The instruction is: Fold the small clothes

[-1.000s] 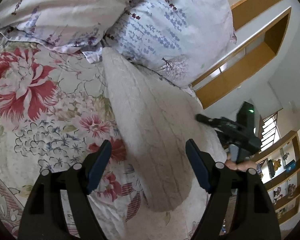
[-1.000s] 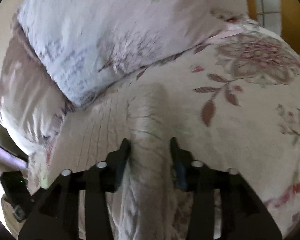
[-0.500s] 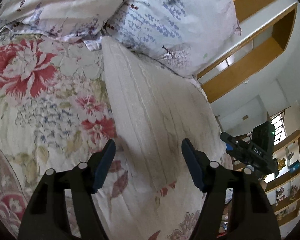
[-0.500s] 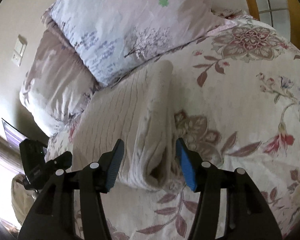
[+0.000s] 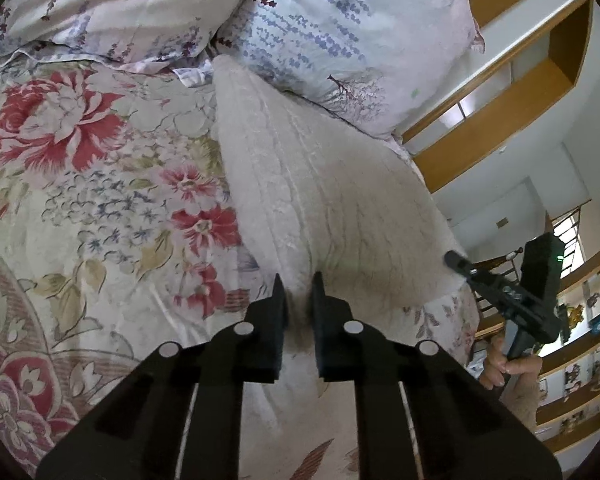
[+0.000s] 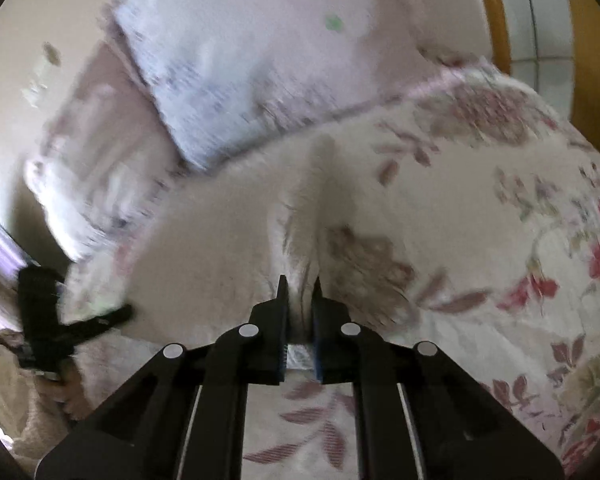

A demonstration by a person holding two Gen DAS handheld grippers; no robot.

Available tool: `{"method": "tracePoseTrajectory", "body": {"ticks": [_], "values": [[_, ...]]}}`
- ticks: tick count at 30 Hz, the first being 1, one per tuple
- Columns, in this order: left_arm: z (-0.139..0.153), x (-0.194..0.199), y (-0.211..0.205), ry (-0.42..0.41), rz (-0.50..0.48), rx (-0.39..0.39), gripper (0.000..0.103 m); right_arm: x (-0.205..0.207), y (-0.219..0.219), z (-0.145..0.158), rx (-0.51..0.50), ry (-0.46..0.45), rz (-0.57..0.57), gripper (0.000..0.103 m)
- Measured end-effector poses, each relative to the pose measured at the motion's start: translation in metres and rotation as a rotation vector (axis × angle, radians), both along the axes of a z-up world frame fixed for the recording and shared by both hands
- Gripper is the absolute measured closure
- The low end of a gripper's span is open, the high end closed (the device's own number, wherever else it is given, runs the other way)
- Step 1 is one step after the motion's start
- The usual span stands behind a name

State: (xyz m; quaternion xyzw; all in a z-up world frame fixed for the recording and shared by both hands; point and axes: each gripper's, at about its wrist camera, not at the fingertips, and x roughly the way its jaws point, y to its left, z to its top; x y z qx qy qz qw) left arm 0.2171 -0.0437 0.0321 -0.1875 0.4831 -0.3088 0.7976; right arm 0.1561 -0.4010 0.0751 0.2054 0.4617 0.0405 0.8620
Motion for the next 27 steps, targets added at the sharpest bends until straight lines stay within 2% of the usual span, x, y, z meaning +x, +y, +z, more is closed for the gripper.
{"method": "tracePoseTrajectory", "body": {"ticks": [3, 6, 8, 10, 11, 12, 13, 17, 23, 25, 27], "values": [[-0.005, -0.003, -0.001, 0.001, 0.002, 0.014, 0.091, 0.001, -0.004, -0.026, 0.012, 0.065, -0.024, 0.093], [-0.004, -0.006, -0.003, -0.011, -0.01, 0.029, 0.087, 0.001, -0.008, -0.026, 0.037, 0.074, -0.023, 0.093], [0.0, -0.006, -0.003, -0.008, -0.019, 0.023, 0.082, 0.002, -0.01, -0.022, 0.06, 0.078, -0.012, 0.087], [0.006, -0.005, 0.0, -0.021, -0.008, 0.011, 0.068, 0.004, -0.016, -0.013, 0.105, 0.065, -0.013, 0.064], [0.01, -0.002, 0.001, -0.031, 0.007, 0.004, 0.049, 0.005, -0.018, -0.009, 0.123, 0.049, -0.016, 0.057], [0.013, 0.002, 0.002, -0.043, 0.03, 0.002, 0.036, 0.007, -0.02, -0.005, 0.144, 0.028, -0.025, 0.047], [0.017, 0.007, 0.003, -0.054, 0.054, 0.002, 0.033, 0.012, -0.024, 0.0, 0.168, 0.009, -0.04, 0.044], [0.017, 0.032, -0.007, -0.04, 0.082, 0.027, 0.029, 0.042, -0.033, 0.002, 0.236, -0.001, -0.078, 0.044], [-0.001, 0.06, -0.031, 0.003, 0.109, 0.077, 0.029, 0.083, -0.031, -0.021, 0.248, 0.076, -0.099, 0.046], [-0.007, 0.064, -0.036, 0.012, 0.115, 0.088, 0.029, 0.092, -0.023, -0.027, 0.229, 0.089, -0.071, 0.083], [-0.009, 0.065, -0.037, 0.021, 0.117, 0.08, 0.028, 0.096, -0.014, -0.02, 0.187, 0.049, -0.034, 0.092]]}}
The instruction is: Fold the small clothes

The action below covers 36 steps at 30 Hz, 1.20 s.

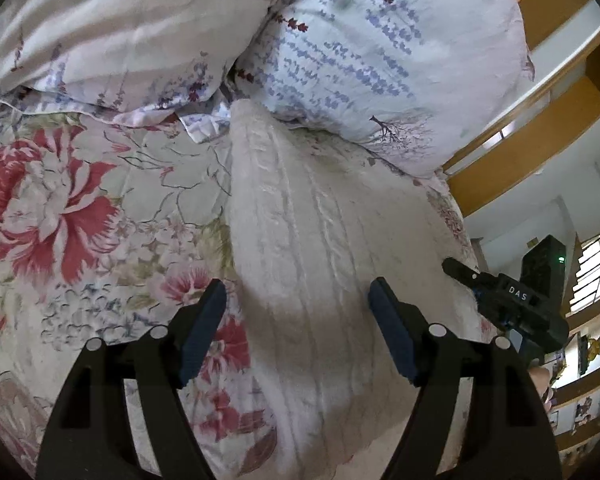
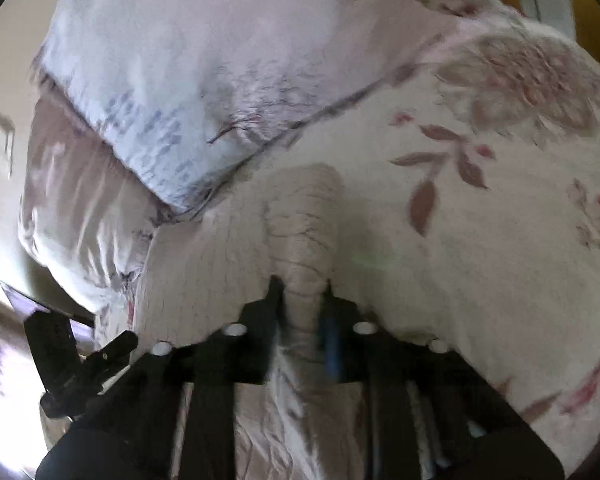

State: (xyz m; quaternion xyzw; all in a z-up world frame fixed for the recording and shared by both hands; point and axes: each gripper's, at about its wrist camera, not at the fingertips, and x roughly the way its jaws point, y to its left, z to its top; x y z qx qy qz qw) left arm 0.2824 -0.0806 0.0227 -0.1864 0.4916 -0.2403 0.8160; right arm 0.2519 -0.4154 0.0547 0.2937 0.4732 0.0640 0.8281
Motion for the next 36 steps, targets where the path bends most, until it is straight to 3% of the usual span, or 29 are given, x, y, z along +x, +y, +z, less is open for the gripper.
{"method": "tracePoseTrajectory", "body": {"ticks": [3, 4, 6, 9, 12, 15, 18, 21, 24, 26, 28, 32, 36], "values": [[0.0, 0.002, -0.002, -0.001, -0.004, -0.002, 0.028, -0.008, 0.008, 0.032, -0.085, -0.169, 0.009, 0.093], [0.0, 0.002, -0.003, -0.004, -0.006, 0.004, 0.028, -0.01, 0.006, 0.037, -0.114, -0.188, -0.007, 0.094], [-0.001, 0.003, -0.006, -0.006, -0.011, 0.008, 0.028, -0.004, 0.002, 0.029, -0.163, -0.137, -0.035, 0.094], [-0.004, 0.004, -0.01, -0.002, -0.02, 0.014, 0.026, 0.005, -0.002, -0.009, -0.189, 0.03, -0.055, 0.093], [-0.005, 0.006, -0.012, 0.004, -0.017, 0.01, 0.026, 0.003, -0.003, -0.011, -0.179, 0.029, -0.067, 0.091], [-0.002, 0.004, -0.009, 0.003, -0.018, 0.004, 0.026, -0.006, -0.008, 0.008, -0.178, -0.01, -0.089, 0.08], [0.002, 0.0, -0.007, -0.009, -0.016, 0.008, 0.024, -0.017, 0.0, 0.032, -0.189, -0.107, -0.073, 0.062], [0.003, -0.002, -0.009, -0.011, -0.023, 0.015, 0.023, -0.02, 0.017, 0.037, -0.207, -0.128, -0.007, 0.058], [0.0, -0.003, -0.015, -0.013, -0.028, 0.036, 0.021, -0.016, 0.032, 0.027, -0.231, -0.109, 0.054, 0.044], [-0.002, -0.003, -0.017, -0.023, -0.027, 0.056, 0.019, -0.01, 0.042, 0.0, -0.272, -0.012, 0.089, 0.043], [-0.003, -0.003, -0.019, -0.024, -0.031, 0.063, 0.018, -0.013, 0.045, -0.013, -0.301, -0.021, 0.084, 0.04], [0.0, -0.001, -0.016, -0.016, -0.038, 0.043, 0.018, -0.015, 0.03, -0.003, -0.21, -0.014, 0.071, 0.04], [0.001, 0.003, -0.008, 0.007, -0.034, -0.011, 0.018, -0.016, -0.004, 0.006, -0.027, -0.034, -0.013, 0.027]]}}
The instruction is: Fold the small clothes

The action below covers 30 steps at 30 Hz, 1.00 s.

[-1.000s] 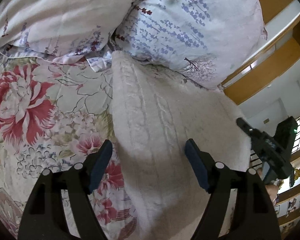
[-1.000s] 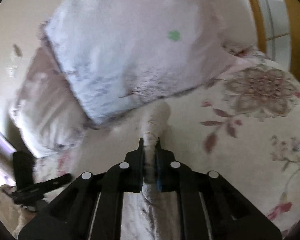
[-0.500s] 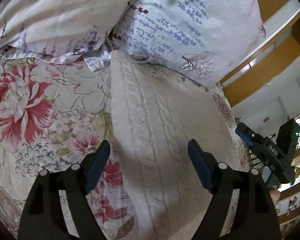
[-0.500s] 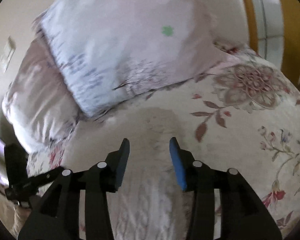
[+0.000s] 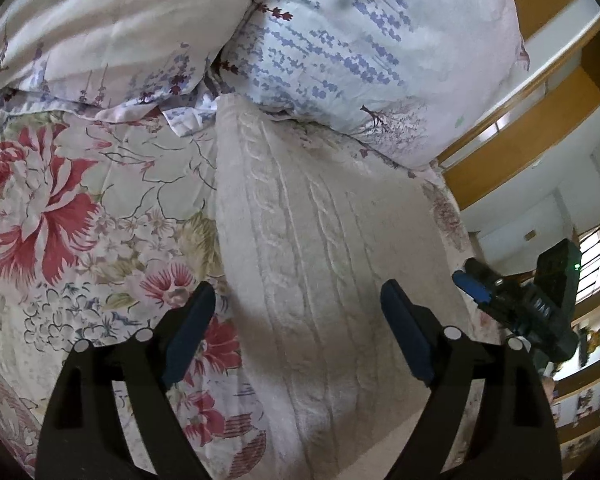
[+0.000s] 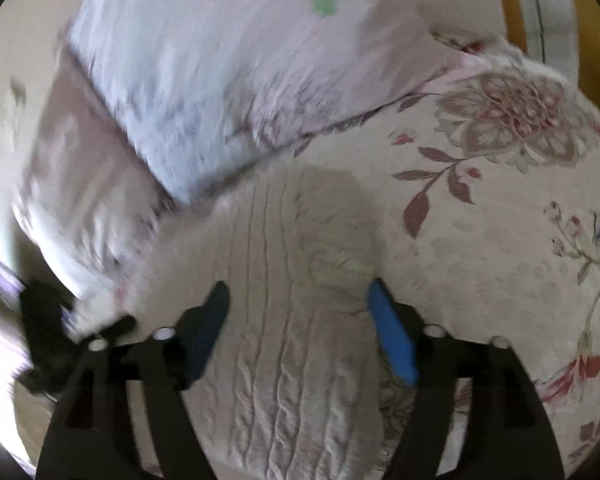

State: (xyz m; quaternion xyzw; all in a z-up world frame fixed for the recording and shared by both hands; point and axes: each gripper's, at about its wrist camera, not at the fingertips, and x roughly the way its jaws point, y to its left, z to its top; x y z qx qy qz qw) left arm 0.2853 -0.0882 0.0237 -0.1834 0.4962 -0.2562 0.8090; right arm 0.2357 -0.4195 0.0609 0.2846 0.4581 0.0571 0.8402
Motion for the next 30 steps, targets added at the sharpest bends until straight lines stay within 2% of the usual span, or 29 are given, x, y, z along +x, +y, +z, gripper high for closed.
{"method": "tracePoseTrajectory", "body": {"ticks": [5, 11, 15, 19, 23, 25, 30], "values": [[-0.004, 0.005, 0.006, 0.04, 0.014, -0.049, 0.018, 0.005, -0.025, -0.015, 0.137, 0.072, -0.046, 0.027], [-0.008, 0.009, 0.013, 0.066, 0.04, -0.092, 0.019, 0.013, -0.023, -0.031, 0.182, 0.116, -0.021, 0.027], [-0.011, 0.01, 0.006, 0.07, 0.012, -0.082, 0.019, 0.018, -0.017, -0.038, 0.205, 0.118, 0.009, 0.028], [-0.014, 0.013, -0.001, 0.08, -0.02, -0.109, 0.019, 0.02, -0.011, -0.042, 0.248, 0.119, 0.049, 0.033], [-0.015, 0.016, -0.003, 0.089, -0.027, -0.142, 0.02, 0.023, -0.005, -0.043, 0.254, 0.111, 0.078, 0.035], [-0.018, 0.018, -0.001, 0.101, -0.017, -0.17, 0.025, 0.024, -0.004, -0.045, 0.268, 0.109, 0.087, 0.044], [-0.028, 0.022, 0.009, 0.148, 0.026, -0.258, 0.049, 0.024, -0.003, -0.055, 0.337, 0.114, 0.112, 0.064]]}}
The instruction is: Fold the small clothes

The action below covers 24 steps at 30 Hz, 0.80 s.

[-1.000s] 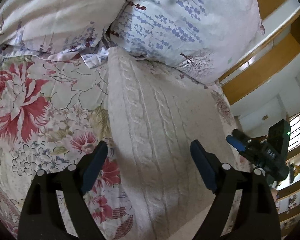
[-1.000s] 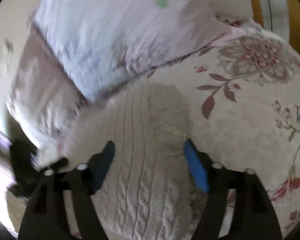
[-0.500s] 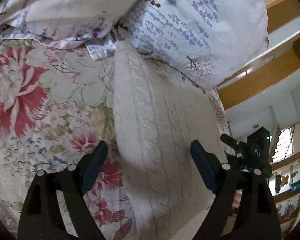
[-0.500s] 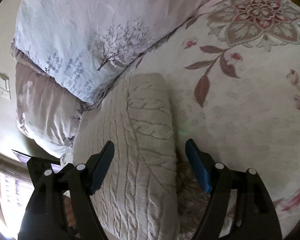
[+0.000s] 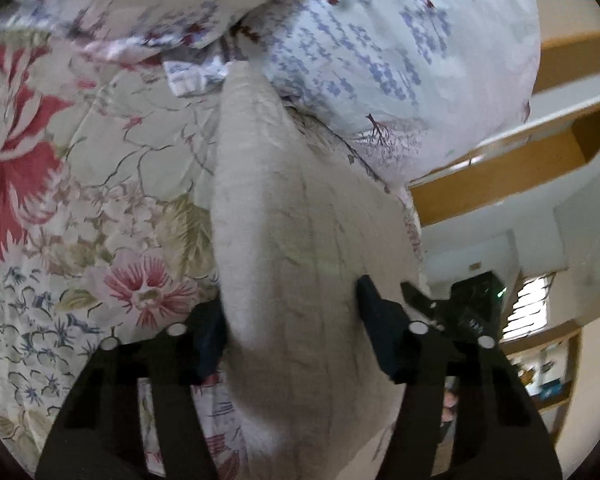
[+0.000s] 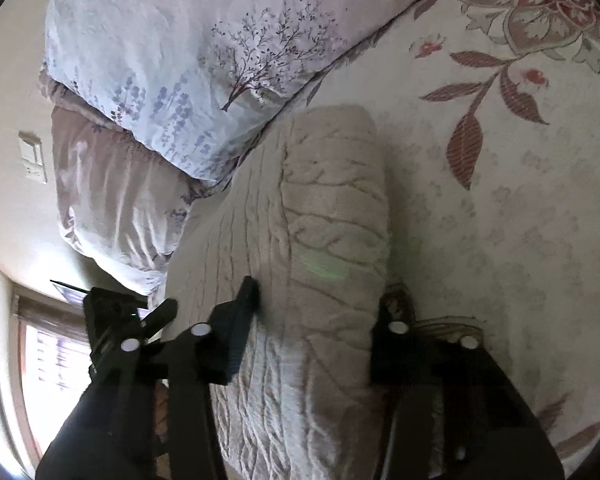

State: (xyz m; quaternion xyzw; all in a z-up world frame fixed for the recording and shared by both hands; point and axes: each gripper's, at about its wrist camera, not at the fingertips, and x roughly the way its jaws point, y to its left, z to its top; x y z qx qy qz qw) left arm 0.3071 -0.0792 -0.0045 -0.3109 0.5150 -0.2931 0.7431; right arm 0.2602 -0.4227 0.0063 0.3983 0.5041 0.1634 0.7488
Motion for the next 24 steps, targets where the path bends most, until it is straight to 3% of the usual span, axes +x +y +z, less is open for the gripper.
{"method": "tracePoseTrajectory", "body": {"ticks": [3, 6, 12, 17, 24], "values": [[0.004, -0.002, 0.001, -0.021, 0.0, -0.007, 0.062, -0.003, 0.001, 0.003, 0.018, -0.014, -0.006, 0.07], [0.01, -0.006, 0.005, -0.043, -0.007, -0.017, 0.066, -0.007, 0.003, 0.013, 0.02, -0.036, -0.016, 0.072], [0.031, -0.021, 0.021, -0.081, -0.032, -0.034, 0.068, -0.012, 0.023, 0.041, 0.023, -0.091, 0.007, 0.075], [0.052, -0.038, 0.063, -0.113, -0.017, 0.0, 0.068, -0.014, 0.07, 0.055, -0.012, -0.131, 0.079, 0.075], [0.057, -0.052, 0.139, -0.121, 0.08, 0.076, 0.065, -0.003, 0.155, 0.06, -0.161, -0.213, 0.201, 0.076]]}}
